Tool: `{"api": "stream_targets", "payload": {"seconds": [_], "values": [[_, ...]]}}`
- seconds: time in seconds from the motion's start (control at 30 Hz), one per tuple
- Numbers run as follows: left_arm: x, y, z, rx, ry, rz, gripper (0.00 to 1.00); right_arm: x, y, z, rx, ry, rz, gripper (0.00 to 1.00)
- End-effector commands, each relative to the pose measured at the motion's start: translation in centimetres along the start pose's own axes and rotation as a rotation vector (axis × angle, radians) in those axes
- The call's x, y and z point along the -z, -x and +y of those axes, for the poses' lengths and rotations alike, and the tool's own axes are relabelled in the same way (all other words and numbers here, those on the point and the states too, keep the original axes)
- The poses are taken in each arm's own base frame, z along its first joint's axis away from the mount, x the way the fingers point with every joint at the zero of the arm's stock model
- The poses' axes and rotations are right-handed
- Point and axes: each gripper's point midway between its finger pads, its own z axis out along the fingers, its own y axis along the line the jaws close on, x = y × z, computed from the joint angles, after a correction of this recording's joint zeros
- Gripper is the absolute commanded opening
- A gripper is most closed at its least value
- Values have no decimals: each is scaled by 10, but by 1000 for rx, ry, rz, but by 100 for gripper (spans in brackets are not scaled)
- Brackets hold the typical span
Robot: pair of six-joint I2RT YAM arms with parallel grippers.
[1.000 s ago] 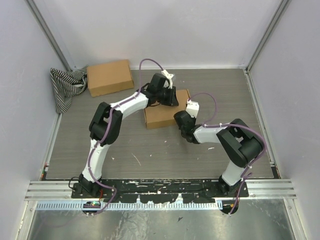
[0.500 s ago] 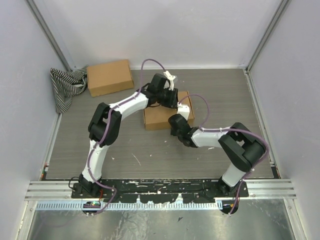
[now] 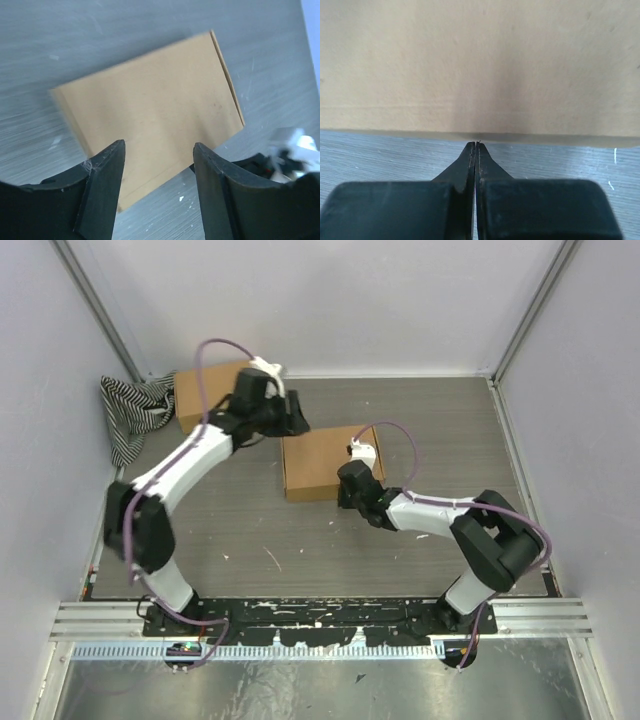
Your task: Fold the paper box
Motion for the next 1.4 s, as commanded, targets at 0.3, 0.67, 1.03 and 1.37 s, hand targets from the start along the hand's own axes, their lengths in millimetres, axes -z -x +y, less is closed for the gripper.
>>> {"api": "stream_targets", "payload": {"seconds": [0.3,0.67,1.03,1.37], "values": [[184,-6,21,-12,166,-321,65,-70,18,42,55,-26,79,1],[221,-56,57,-12,306,-324,65,-144,79,-13,-59,-186,25,1],[204,-58,54,8,274,-292,66,-181,119,-22,-82,58,14,1],[199,-63,58,27,281,-290,66,-211,117,35,-81,217,36,2]]}}
